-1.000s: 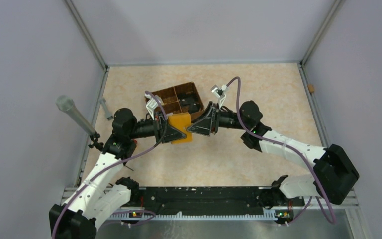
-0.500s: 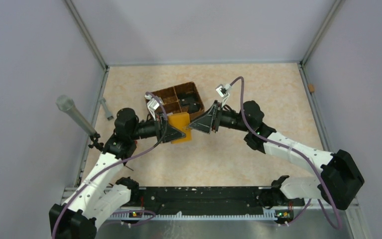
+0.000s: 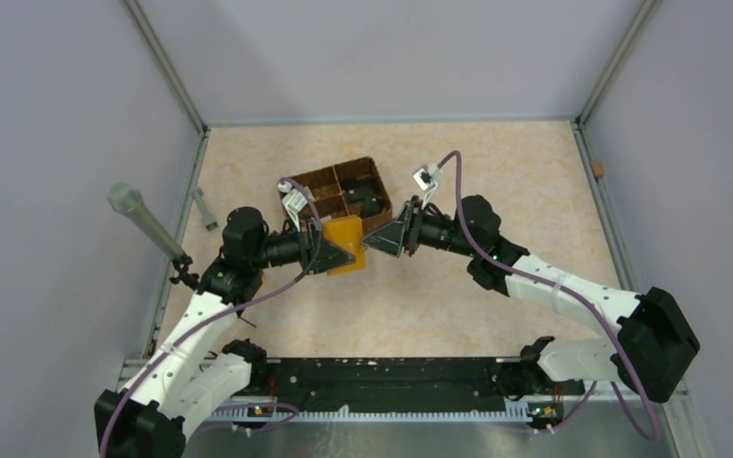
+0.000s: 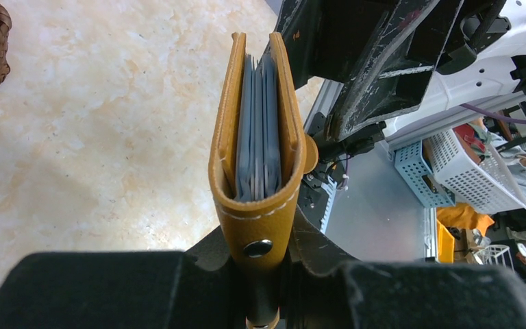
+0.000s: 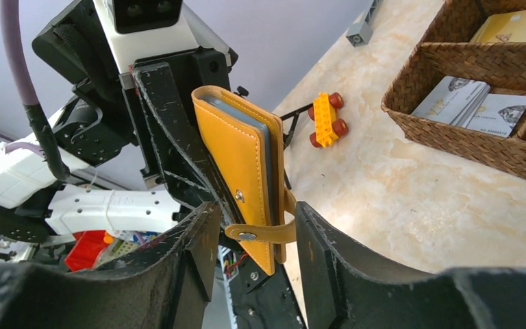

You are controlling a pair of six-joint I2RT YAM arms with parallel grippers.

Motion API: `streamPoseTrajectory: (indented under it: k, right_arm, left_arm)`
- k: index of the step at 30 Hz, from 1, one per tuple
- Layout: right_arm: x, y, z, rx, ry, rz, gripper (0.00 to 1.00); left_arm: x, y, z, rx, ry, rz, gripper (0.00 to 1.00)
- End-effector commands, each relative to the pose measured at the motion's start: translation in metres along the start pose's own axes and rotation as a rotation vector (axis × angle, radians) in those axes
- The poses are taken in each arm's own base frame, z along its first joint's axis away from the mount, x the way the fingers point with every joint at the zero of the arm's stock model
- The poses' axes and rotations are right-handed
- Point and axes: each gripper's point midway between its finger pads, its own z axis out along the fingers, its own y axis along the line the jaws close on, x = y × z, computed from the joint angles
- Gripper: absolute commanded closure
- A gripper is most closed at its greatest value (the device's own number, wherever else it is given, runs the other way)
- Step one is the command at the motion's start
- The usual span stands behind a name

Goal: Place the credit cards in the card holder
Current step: Close the card holder.

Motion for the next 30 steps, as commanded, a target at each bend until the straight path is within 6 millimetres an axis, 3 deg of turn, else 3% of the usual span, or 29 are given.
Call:
streamPoseTrajectory:
  k: [1, 10, 20, 30]
  right_arm:
    - [-0.014, 0.009, 0.003, -0.002, -0.041, -0.046, 0.52]
    - [-0.016, 0.005, 0.003, 0.015, -0.061, -0.047, 0.41]
    - [-0.006, 0.021, 0.011, -0.078, -0.019, -0.044, 0.52]
    - [-0.003, 0.024, 0.007, -0.088, -0.021, -0.044, 0.53]
  left_arm:
    - [-0.022, -0.013, -0.002, 0.022, -0.051, 0.086, 1.0]
    - [-0.021, -0.015, -0.002, 0.03, -0.045, 0.082, 1.0]
    - [-0.021, -0.013, -0.002, 0.023, -0.048, 0.079, 1.0]
    - [-0.021, -0.012, -0.001, 0.021, -0.045, 0.076, 1.0]
